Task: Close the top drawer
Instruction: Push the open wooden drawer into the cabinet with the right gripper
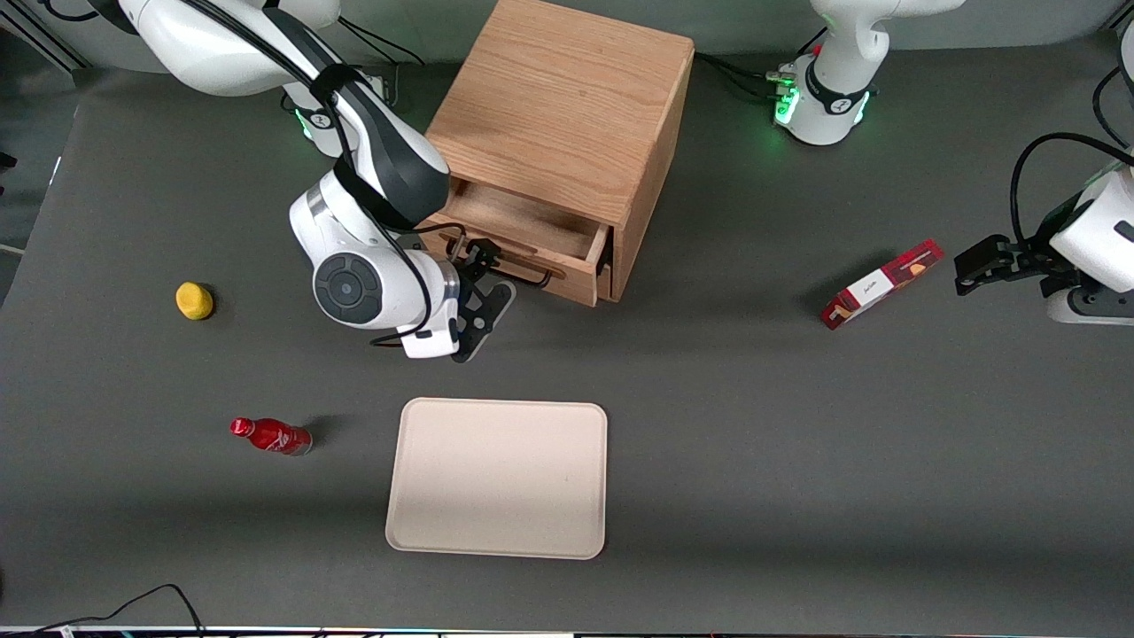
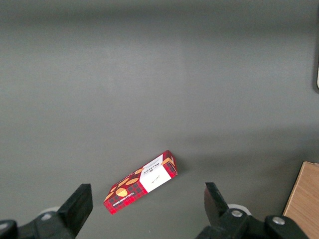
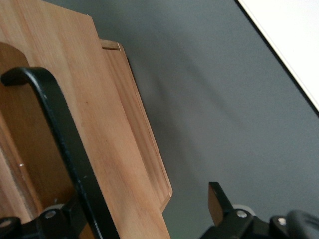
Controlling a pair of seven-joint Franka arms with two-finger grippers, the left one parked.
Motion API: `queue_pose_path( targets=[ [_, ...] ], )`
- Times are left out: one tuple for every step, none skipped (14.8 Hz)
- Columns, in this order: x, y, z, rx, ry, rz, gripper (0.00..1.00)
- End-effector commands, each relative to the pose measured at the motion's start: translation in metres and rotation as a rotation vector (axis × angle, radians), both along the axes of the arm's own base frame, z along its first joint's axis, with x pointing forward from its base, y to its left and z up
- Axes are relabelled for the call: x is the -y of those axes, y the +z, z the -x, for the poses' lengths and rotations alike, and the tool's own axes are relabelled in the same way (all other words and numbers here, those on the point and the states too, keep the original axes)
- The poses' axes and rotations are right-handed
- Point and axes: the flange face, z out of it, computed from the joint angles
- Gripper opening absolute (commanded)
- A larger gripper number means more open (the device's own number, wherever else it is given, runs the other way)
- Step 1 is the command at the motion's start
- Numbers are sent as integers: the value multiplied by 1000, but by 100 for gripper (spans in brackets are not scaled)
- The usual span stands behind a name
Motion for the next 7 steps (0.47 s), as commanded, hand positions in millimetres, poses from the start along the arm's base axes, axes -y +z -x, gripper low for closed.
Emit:
queue_pose_path(
  targets=[
    [-2,6,24,-2,-8,20,100],
    [-4,7,29,-4,-2,22,100],
    [-6,5,33,-13,1,21,100],
    [-6,6,37,-16,1,20,100],
    [-6,4,39,-19,2,23,100],
    [-5,7,40,-16,1,24,100],
    [-5,3,43,-24,3,28,100]
  ],
)
